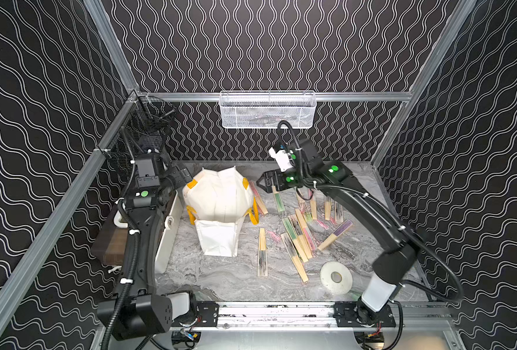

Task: Take out the folding fans from the tote bags
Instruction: Place the canvas bag at the center of the board, then move the canvas bag to the center of the board.

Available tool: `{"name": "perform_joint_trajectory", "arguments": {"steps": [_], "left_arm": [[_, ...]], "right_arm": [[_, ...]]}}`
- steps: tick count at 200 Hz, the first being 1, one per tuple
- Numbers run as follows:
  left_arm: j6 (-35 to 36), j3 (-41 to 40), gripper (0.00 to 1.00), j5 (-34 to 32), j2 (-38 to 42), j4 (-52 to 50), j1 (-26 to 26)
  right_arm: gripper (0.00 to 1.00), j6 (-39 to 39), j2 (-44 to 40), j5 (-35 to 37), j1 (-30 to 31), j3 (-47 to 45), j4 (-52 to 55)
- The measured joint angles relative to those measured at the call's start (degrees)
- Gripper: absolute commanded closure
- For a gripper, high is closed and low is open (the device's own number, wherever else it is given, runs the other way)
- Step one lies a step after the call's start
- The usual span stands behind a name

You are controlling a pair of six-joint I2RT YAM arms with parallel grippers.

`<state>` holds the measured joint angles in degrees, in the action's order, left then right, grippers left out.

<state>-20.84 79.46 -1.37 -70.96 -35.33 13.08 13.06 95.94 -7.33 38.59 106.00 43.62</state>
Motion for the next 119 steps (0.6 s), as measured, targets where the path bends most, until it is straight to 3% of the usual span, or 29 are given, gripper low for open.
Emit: {"name": "perform_joint_trajectory", "arguments": {"steps": [60, 95, 119], "left_arm": [[-0.9, -8.0, 0.01, -8.6, -0.5, 11.0, 0.1], [-0.4, -9.3, 0.01, -7.8, -7.3, 20.5, 0.1], [1.4, -9.2, 0.01, -6.7, -11.8, 26.1, 0.1]], "right_arm": [[0.00, 5.6, -25.5, 22.3, -15.8, -32.1, -9.7], [0.00, 7.3, -31.9, 32.7, -26.8, -47.7, -16.3], [0.00, 5.7, -33.4, 36.6, -30.7, -60.4, -27.7]]}}
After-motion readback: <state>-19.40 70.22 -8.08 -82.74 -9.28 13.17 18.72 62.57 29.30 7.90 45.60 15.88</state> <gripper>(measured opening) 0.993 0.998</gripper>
